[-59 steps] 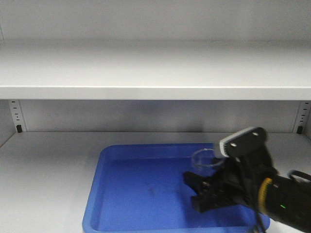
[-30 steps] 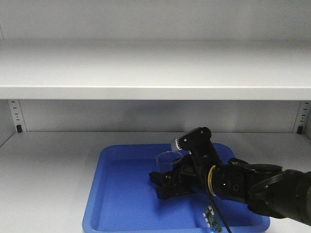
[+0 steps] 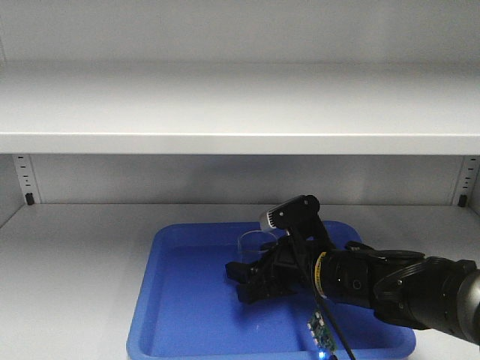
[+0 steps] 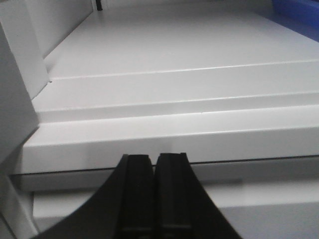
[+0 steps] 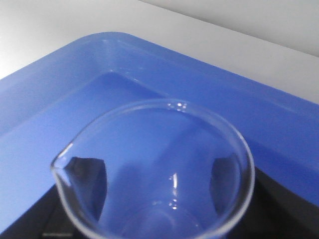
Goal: Pick beaker and place in left cabinet
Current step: 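Lower the beaker into the blue tray with the right gripper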
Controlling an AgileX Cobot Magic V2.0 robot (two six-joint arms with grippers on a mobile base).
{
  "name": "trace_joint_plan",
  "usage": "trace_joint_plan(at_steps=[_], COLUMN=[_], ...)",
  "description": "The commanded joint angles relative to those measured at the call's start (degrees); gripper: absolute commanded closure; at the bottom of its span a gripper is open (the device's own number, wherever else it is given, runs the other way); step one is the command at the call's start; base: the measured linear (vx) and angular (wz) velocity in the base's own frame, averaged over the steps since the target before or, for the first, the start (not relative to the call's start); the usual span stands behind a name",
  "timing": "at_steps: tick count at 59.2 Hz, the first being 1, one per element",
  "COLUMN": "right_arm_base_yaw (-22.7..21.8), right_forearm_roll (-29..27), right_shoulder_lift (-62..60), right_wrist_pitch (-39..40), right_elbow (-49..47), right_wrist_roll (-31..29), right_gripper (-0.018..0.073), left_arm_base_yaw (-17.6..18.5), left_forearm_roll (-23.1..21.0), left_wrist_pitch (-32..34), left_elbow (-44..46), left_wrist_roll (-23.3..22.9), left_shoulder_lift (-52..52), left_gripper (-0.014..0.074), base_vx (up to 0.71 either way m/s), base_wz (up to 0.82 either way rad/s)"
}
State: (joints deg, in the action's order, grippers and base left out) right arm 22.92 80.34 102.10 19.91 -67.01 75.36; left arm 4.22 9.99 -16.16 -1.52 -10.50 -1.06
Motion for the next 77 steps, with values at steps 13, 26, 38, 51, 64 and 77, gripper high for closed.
trace_joint_plan(at_steps=[13,26,38,51,64,77], right_arm_base_yaw=[-0.2,-0.2,-0.2,-0.2,-0.2,-0.2], right_forearm_roll=[-0.1,1.3,8.8,19.8,22.7,22.7], right_shoulder_lift=[-1.7,-2.5,-4.2,-6.7,-8.1,-8.1], right_wrist_pitch=[3.0,3.4,3.6,4.0,3.6,3.5], right_elbow=[-1.2,-1.2,-1.2,-1.2,-0.9,-0.9], right_wrist_roll=[-0.4,3.4,10.0,21.6,24.8,24.8], right_gripper=[0.0087,-0.0074,-0.0073,-0.0045,-0.0019,-0.0019], left_arm_base_yaw=[0.0,0.0,0.0,0.0,0.0,0.0], left_forearm_roll=[0.0,0.0,0.0,0.0,0.0,0.0], left_wrist_pitch=[4.8,4.8,4.8,4.8,4.8,4.8], left_elbow=[0.7,0.7,0.7,0.7,0.7,0.7], left_wrist_roll=[-0.2,-0.2,-0.2,-0.2,-0.2,-0.2], left_shoulder_lift=[-0.5,-0.5,-0.5,-0.5,-0.5,-0.5], left_gripper=[0.0593,0.0593,0.0593,0.0593,0.0593,0.0593], base_vx=[0.00,0.00,0.00,0.00,0.00,0.00], base_wz=[0.00,0.00,0.00,0.00,0.00,0.00])
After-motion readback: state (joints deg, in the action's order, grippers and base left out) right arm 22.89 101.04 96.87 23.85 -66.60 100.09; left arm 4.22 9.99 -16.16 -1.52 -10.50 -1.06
